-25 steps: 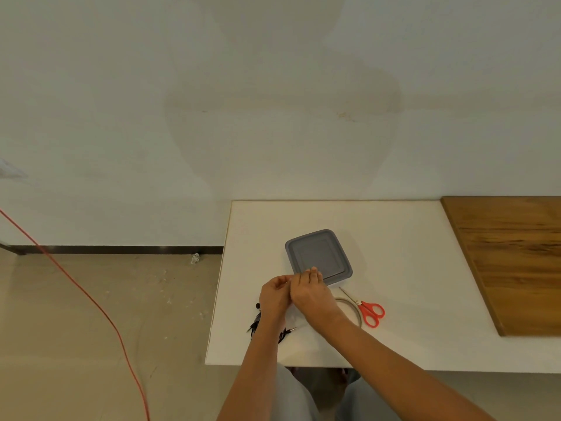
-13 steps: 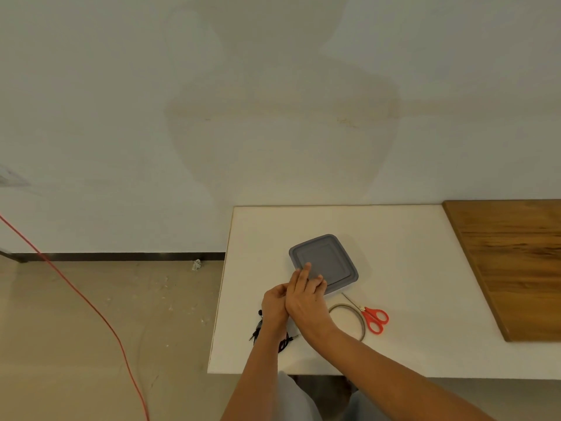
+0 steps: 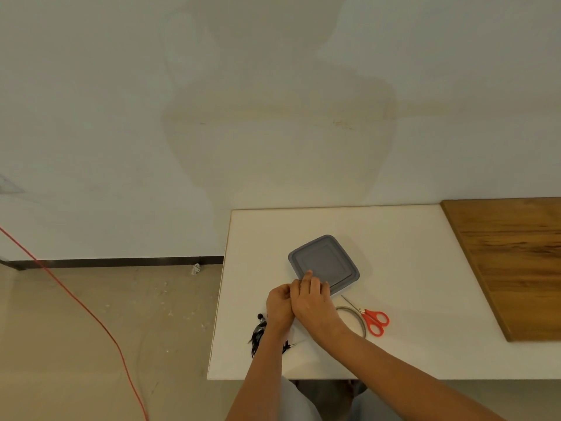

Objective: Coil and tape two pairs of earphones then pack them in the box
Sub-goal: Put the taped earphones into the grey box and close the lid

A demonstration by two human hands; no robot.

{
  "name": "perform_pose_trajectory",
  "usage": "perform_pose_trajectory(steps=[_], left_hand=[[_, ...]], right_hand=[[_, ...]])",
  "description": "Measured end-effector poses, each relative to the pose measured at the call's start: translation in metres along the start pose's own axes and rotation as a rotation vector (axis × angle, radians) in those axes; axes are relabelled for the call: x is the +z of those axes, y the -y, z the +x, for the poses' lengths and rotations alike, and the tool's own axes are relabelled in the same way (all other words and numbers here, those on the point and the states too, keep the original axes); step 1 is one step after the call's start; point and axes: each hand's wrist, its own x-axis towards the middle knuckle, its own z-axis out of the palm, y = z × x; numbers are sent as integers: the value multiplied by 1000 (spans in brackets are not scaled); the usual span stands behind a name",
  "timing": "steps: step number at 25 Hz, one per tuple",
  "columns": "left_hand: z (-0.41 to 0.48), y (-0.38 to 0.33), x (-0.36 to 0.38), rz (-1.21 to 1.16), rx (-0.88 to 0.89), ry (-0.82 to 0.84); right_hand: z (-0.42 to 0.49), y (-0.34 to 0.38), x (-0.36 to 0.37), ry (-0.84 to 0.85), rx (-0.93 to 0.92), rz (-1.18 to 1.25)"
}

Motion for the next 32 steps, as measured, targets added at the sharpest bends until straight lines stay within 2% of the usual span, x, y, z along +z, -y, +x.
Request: perform_pose_trajectory(steps=[5, 8, 11, 17, 19, 22, 25, 27, 30, 32], left_hand=[[-3, -7, 1, -194, -58, 70], [-2, -7, 3, -343, -139, 99], [2, -8, 3, -377, -164, 126], [4, -10, 2, -460, -178, 86], [2, -8, 4, -498, -182, 81], [1, -9, 12, -489, -185, 75], [4, -10, 14, -540, -203, 28], [7, -8, 8, -518, -200, -22], [9, -7, -2, -477, -166, -74], [9, -8, -6, -448, -130, -96]], right_hand=[[5, -3, -13, 149, 180, 152], [5, -8, -13, 147, 44, 71], [11, -16, -18, 150, -116, 10], [15, -21, -36, 108, -275, -141], [26, -25, -50, 91, -293, -184], [37, -37, -79, -4, -211, -167], [38, -77, -102, -25, -40, 145], [30, -116, -108, -132, 210, 450], [10, -161, -77, -388, 567, 1072], [-1, -178, -38, -393, 800, 1300]])
